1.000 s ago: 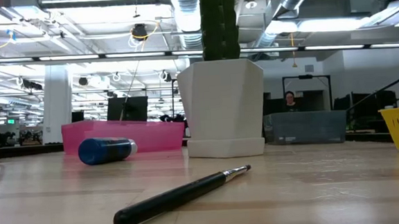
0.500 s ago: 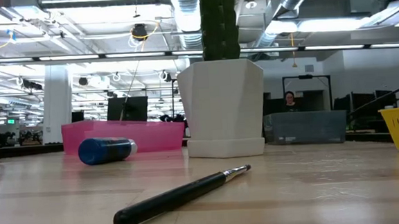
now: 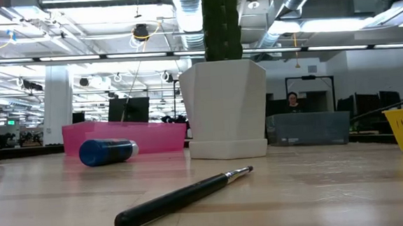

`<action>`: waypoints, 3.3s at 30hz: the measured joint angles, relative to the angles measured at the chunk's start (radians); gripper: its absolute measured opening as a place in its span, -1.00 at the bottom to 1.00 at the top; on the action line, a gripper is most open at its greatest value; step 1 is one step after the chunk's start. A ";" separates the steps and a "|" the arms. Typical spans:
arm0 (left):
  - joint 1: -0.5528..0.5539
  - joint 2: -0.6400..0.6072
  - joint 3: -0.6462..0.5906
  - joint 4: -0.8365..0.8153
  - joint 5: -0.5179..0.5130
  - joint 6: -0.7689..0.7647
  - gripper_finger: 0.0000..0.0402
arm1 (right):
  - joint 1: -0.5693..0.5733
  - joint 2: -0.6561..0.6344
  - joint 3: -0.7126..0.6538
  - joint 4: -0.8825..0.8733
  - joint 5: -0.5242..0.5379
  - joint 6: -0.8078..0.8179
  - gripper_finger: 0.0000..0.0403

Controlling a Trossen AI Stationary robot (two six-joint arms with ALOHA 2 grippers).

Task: Pick & Place Paint Supplies
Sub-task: Put the top foundation brush into the black bin

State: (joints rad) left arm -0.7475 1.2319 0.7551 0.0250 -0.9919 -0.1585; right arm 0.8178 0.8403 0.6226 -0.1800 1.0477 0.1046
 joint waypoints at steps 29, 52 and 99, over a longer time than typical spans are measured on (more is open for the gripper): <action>-0.010 0.093 0.000 0.045 0.058 -0.243 -0.18 | -0.822 -0.172 -0.145 0.008 -0.463 -0.210 -0.96; -0.024 0.286 0.000 0.327 0.183 -0.324 -0.18 | -1.269 0.096 -0.203 0.326 -0.655 -0.892 -0.96; -0.027 0.330 0.000 0.350 0.205 -0.450 -0.18 | -1.629 0.468 -0.131 0.369 -0.895 -0.943 -0.95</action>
State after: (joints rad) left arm -0.7750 1.5616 0.7555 0.3752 -0.7868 -0.6086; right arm -0.8114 1.3081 0.4915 0.1888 0.1528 -0.8380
